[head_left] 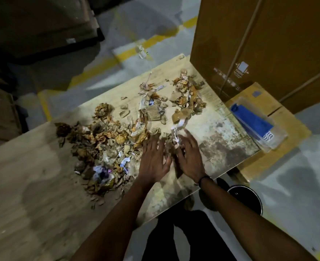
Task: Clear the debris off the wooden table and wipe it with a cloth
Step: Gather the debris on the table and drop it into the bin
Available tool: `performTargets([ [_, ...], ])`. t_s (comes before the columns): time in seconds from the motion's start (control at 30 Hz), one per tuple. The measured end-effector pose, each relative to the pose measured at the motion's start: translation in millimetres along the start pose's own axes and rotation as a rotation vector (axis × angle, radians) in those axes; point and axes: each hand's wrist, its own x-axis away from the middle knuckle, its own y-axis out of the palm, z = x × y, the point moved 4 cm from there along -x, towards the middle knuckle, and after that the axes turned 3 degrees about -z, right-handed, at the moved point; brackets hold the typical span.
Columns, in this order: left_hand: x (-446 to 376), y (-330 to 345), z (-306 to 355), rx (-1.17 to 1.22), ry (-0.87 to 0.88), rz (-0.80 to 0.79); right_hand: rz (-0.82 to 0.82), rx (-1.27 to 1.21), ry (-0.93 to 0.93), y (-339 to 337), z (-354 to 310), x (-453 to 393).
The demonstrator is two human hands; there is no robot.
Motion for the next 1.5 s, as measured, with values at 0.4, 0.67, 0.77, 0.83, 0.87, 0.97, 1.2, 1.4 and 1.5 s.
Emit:
performTargets([
  [0.4,-49,29,6,-0.172,-0.028,-0.287,-0.226,0.242,0.017,9,39,-30],
  [0.67,-65,-10,-4,-0.139,-0.062,-0.082,-0.103,0.068,-0.086,-47,36,-74],
  [0.77,-112,-28,0,-0.06,-0.101,0.004,-0.047,0.083,-0.087,-72,38,-124],
  [0.83,-151,-32,-11,-0.009,-0.161,0.031,-0.045,0.097,-0.065,-80,41,-162],
  [0.87,-169,-32,-21,-0.001,-0.191,0.039,-0.049,0.104,-0.043,-82,44,-181],
  [0.97,-211,-23,-50,0.025,-0.252,-0.046,-0.085,0.132,-0.009,-73,60,-225],
  [1.2,-196,7,-74,0.06,-0.188,-0.164,-0.203,0.145,-0.075,-14,61,-206],
  [1.4,-146,-21,-57,-0.076,-0.277,-0.053,-0.315,0.015,-0.194,5,24,-148],
  [1.5,-156,-40,-51,-0.09,-0.296,0.064,-0.201,-0.075,-0.149,-13,18,-166],
])
